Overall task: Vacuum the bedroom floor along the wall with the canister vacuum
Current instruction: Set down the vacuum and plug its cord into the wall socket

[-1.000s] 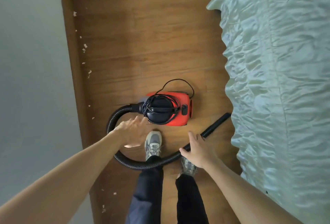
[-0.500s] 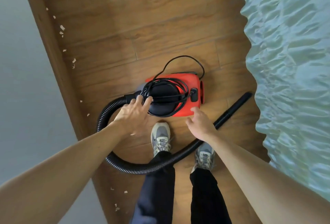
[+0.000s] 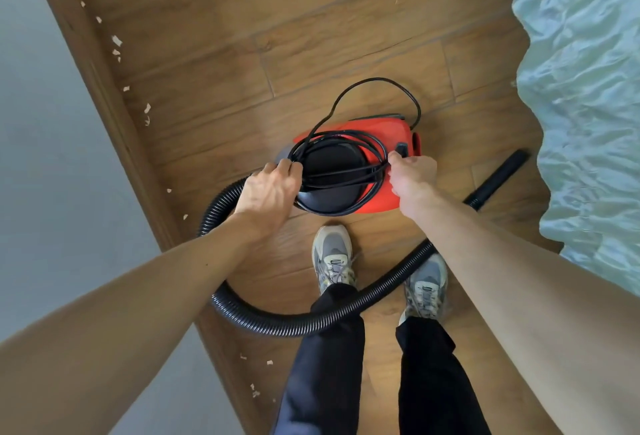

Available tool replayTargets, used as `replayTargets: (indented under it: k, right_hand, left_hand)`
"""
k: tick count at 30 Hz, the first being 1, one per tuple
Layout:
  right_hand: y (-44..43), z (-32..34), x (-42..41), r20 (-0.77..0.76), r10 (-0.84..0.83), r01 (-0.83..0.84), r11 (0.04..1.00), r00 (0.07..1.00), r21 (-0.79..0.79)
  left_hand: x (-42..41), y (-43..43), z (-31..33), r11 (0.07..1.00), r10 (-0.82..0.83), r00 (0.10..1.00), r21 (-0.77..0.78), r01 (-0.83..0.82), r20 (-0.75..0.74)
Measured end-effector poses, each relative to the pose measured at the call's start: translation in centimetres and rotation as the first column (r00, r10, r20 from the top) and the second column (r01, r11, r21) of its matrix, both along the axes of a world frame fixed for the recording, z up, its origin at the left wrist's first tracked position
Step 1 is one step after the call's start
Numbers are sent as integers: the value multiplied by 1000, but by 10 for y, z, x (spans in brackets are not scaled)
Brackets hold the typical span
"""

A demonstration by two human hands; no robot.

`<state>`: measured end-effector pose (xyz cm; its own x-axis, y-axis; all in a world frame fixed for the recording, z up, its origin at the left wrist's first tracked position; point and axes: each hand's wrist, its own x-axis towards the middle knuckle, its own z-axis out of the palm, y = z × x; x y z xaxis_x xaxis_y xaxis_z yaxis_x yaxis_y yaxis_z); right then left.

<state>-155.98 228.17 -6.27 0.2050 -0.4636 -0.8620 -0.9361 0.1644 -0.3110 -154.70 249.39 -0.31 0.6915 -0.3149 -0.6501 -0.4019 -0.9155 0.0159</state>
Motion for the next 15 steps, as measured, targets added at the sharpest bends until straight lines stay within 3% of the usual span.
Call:
replayTargets:
  k: [5,11,15]
  right_hand:
    - [-4,19,9,40,-121,121,993,992,12]
    - [-16,77,45,85,-435,396,872,896,289]
    - [-33,125,73,155,-538,438,795,828,421]
  left_hand:
    - [5,-2,8,998,-56,997,9,56,56]
    - [25,-8,35,990,-39,997,-130,48,71]
    - [48,-22,67,977,29,997,-213,-14,65]
